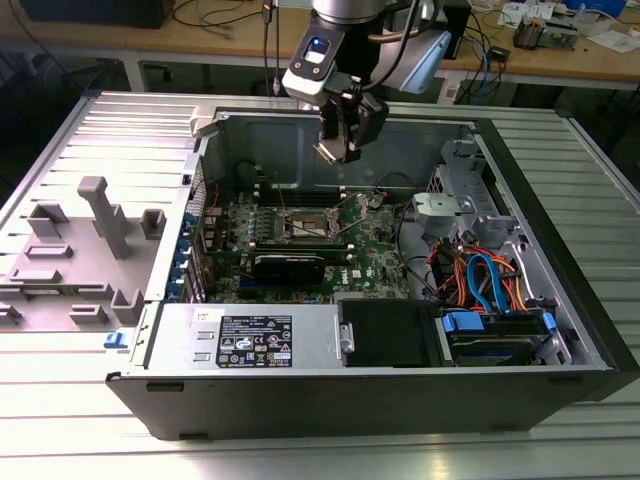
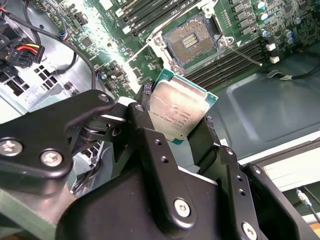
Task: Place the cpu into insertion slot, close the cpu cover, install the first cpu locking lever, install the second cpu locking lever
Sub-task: 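Place the cpu into insertion slot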
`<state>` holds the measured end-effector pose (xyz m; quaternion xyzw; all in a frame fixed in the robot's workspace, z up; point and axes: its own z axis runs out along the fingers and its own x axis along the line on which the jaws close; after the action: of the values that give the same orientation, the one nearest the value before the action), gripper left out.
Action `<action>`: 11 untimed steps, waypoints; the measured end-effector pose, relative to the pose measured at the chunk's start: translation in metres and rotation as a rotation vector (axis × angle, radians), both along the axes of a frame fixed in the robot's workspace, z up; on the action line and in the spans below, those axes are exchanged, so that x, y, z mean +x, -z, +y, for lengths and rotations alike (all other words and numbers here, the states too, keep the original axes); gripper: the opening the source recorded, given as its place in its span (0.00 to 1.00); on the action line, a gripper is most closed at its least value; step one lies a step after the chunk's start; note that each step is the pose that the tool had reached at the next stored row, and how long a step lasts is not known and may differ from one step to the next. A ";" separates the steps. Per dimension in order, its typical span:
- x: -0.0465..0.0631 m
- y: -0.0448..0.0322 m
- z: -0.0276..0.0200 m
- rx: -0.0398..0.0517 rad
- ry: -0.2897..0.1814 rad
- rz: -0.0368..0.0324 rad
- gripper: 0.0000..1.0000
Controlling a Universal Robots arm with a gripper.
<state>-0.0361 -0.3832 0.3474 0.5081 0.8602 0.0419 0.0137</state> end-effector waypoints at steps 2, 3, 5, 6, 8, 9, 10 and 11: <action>0.000 0.0000 -0.0001 -0.0002 0.009 0.0001 0.55; 0.000 0.0000 -0.0001 -0.0001 0.009 0.0001 0.55; 0.000 0.0001 -0.0001 -0.0001 0.010 0.0000 0.55; 0.000 0.0001 -0.0001 -0.0001 0.010 0.0000 0.55; 0.000 0.0001 -0.0001 -0.0001 0.010 0.0000 0.55; 0.000 0.0001 -0.0001 -0.0001 0.010 0.0000 0.55; 0.000 0.0001 -0.0001 -0.0001 0.010 0.0000 0.55; 0.000 0.0002 -0.0001 0.0000 0.013 0.0002 0.55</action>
<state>-0.0361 -0.3834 0.3472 0.5135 0.8570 0.0417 0.0139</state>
